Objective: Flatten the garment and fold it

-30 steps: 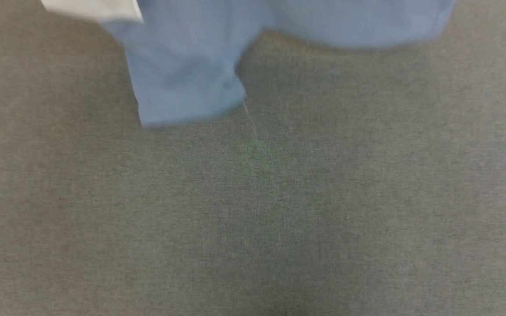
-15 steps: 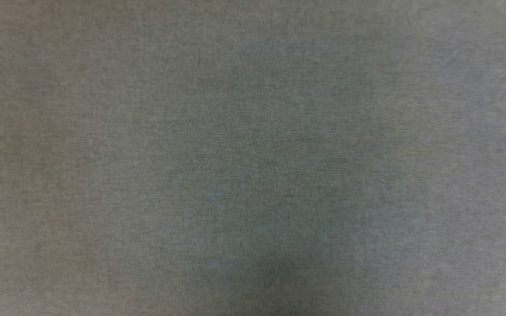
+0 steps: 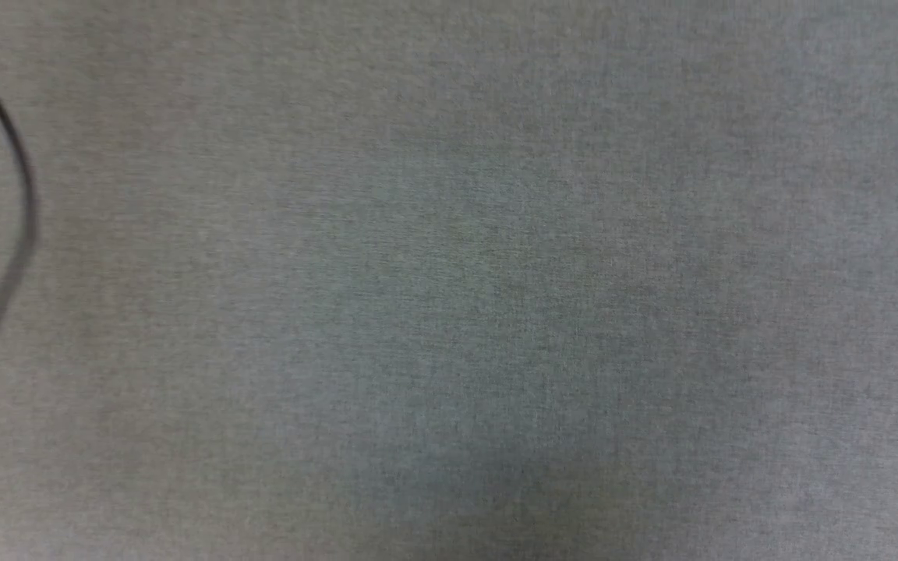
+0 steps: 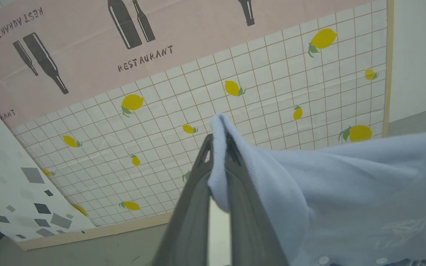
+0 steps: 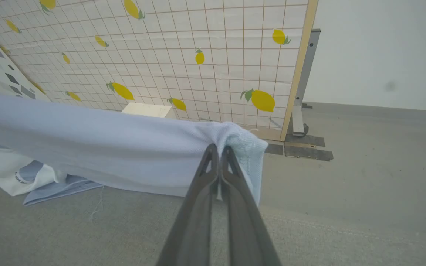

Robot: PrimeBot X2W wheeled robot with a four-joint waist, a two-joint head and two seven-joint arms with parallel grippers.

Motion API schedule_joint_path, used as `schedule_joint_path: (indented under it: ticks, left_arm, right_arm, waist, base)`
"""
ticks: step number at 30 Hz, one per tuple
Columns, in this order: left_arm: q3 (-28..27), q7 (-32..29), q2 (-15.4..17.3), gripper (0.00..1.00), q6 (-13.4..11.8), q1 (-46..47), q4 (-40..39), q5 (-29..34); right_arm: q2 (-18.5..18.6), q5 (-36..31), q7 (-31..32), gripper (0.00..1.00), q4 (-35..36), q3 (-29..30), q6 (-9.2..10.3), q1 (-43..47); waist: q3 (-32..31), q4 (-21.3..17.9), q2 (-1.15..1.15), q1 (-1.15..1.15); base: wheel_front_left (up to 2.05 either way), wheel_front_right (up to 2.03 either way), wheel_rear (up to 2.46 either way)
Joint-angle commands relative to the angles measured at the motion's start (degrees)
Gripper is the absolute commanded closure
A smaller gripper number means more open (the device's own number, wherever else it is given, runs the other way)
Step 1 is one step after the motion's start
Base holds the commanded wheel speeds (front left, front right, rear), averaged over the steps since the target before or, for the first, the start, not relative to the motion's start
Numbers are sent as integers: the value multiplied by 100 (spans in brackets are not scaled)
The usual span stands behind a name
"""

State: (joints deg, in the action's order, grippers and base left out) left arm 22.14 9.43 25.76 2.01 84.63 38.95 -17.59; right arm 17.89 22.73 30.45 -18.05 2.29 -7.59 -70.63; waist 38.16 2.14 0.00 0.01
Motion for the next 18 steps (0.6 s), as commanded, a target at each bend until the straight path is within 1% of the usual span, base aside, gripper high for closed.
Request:
schedule_joint_path:
  ticks: [1, 3, 8, 14, 18]
  left_arm:
    - [26, 124, -70, 100, 61, -337, 62, -120]
    - [100, 245, -167, 100, 147, -810, 114, -214]
    - [147, 448, -401, 100, 231, -2101, 24, -520]
    - [64, 537, -624, 100, 257, -3902, -552, -957]
    - [45, 525, -677, 100, 261, -5029, -1079, -1262]
  right_arm:
    - [80, 135, -97, 100, 73, -78, 10, 347]
    - [111, 366, -196, 100, 146, -178, 10, 847]
    - [200, 795, -415, 100, 445, -477, 10, 2169]
    - [225, 1230, -638, 100, 780, -632, 10, 3851]
    - [206, 1402, -718, 100, 947, -607, 10, 4803]
  waist:
    - [-357, 121, 0, -1]
    - [-605, 159, 0, -1]
    - [-1295, 211, 0, -1]
    - [-2167, 225, 0, -1]
    - [-2588, 210, 0, -1]
  base:
    - [0, 0, 0]
    - [0, 0, 0]
    - [0, 0, 0]
    - [0, 0, 0]
    - [0, 0, 0]
